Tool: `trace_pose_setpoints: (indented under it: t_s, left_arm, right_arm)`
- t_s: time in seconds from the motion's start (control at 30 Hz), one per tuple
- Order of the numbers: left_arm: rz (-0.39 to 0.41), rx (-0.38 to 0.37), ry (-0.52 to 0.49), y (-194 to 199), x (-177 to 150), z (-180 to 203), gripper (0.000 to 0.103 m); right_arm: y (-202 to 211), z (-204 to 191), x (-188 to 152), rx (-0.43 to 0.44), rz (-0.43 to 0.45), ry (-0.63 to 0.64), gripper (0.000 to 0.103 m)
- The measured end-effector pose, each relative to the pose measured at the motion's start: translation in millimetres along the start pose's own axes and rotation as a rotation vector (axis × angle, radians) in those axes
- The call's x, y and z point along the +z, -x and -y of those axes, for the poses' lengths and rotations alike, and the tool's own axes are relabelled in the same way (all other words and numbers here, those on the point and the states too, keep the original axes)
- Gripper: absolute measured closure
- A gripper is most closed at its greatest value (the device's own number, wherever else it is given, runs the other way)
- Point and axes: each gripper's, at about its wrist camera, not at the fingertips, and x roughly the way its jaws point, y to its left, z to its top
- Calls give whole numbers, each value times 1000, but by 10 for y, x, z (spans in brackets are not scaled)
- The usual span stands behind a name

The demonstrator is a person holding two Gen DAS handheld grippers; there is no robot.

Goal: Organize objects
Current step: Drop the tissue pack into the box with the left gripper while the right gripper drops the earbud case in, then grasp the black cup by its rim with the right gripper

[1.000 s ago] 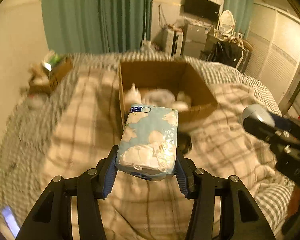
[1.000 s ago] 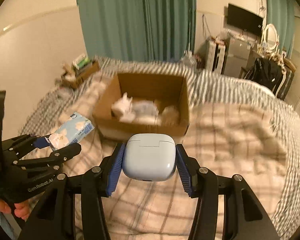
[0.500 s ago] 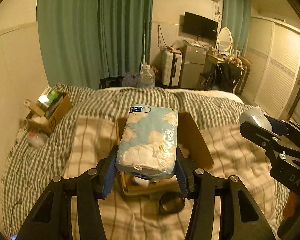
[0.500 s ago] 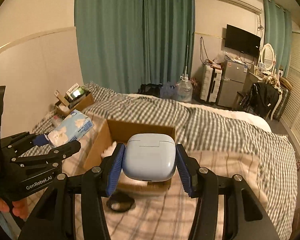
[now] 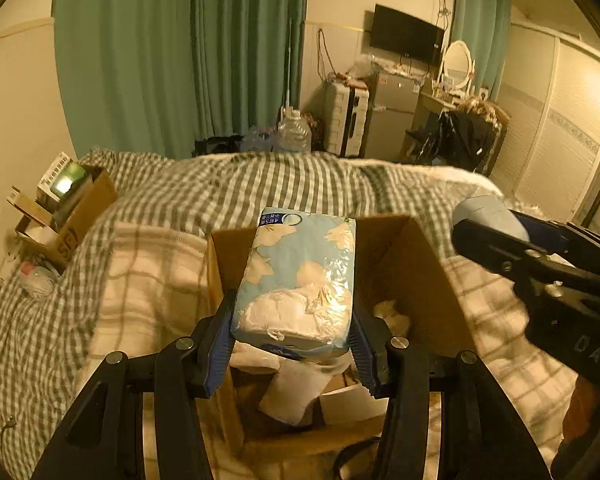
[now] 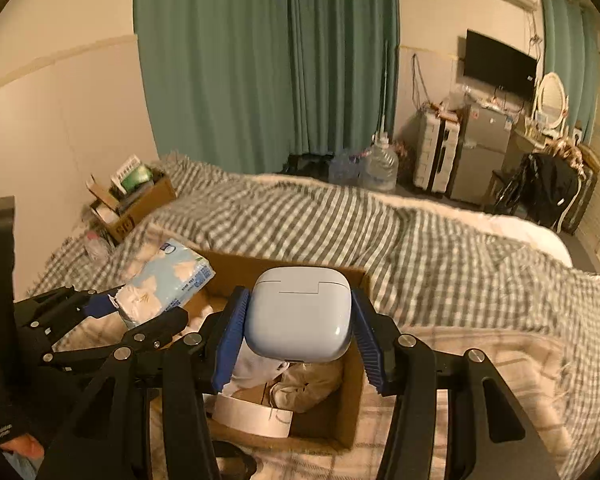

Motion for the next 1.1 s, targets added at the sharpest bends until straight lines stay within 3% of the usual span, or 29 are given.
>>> trace_pose_setpoints:
  t_s: [0.27, 0.53, 0.6, 0.63, 0.73, 0.77, 0.83, 0.93, 1.1]
  left_arm:
    - [-33, 13, -67, -406, -204, 87, 50]
    - [-28, -10, -62, -394, -242, 126, 46]
    - [-32, -20, -62, -344, -234, 119, 43]
    - [-28, -16, -63, -292, -229, 124, 39]
    - [15, 15, -57, -55, -209, 133, 16]
    - [21, 17, -52, 22, -198, 139, 13]
    - [32, 11, -44, 195, -174, 142, 13]
    - [70, 34, -39, 566, -138, 161, 1]
    - [128, 29, -31, 1132, -127, 170, 0]
  right_arm:
    - [-612, 92, -236, 20, -85, -18, 53]
    - [-581, 165, -241, 27, -46, -66, 51]
    - [-466, 182, -208, 15, -14, -78, 28]
    - [-362, 196, -181, 5, 9, -86, 22]
    - [-128, 220, -118, -11, 44, -97, 15]
    - [-18, 224, -89, -20, 56, -98, 15]
    - [224, 244, -47, -32, 78, -98, 13]
    - [568, 237, -11, -52, 111, -93, 9]
    - [1239, 259, 27, -85, 158, -109, 0]
